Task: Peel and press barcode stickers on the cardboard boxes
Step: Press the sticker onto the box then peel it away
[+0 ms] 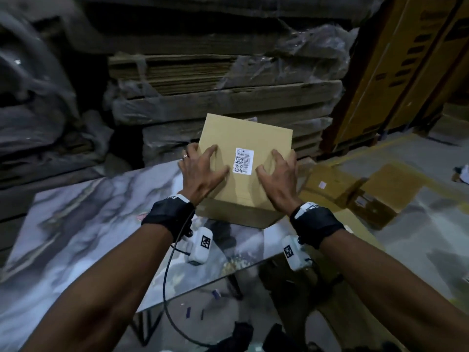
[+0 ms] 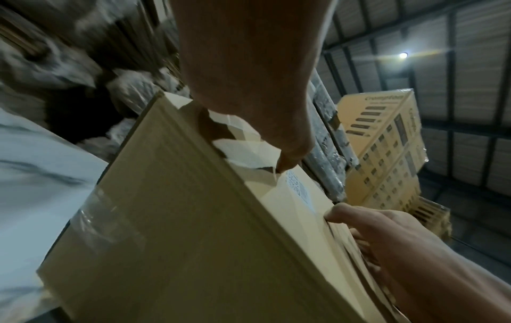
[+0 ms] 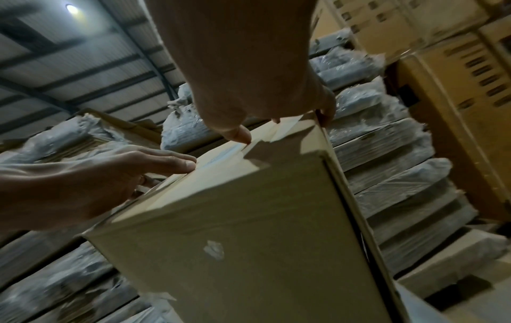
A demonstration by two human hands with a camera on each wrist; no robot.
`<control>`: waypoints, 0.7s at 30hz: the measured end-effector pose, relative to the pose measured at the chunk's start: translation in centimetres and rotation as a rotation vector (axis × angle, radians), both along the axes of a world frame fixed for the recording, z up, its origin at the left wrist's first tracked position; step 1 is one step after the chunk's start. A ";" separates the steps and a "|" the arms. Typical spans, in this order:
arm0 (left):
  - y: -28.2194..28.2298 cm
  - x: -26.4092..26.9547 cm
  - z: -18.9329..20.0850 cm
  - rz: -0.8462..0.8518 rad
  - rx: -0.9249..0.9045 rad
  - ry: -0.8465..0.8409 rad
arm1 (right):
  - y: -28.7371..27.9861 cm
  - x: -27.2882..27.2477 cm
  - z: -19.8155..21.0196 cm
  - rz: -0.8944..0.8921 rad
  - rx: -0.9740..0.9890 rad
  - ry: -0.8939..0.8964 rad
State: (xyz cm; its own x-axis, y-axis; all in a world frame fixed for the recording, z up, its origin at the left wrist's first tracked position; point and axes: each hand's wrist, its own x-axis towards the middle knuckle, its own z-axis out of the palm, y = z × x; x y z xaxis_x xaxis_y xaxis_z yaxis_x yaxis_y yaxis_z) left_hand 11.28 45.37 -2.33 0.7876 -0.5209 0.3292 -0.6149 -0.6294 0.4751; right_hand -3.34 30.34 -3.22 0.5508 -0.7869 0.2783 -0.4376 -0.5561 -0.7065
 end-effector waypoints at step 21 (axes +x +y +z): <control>13.9 6.0 -1.8 0.460 0.166 0.216 | 8.4 14.8 -0.7 0.533 0.048 0.321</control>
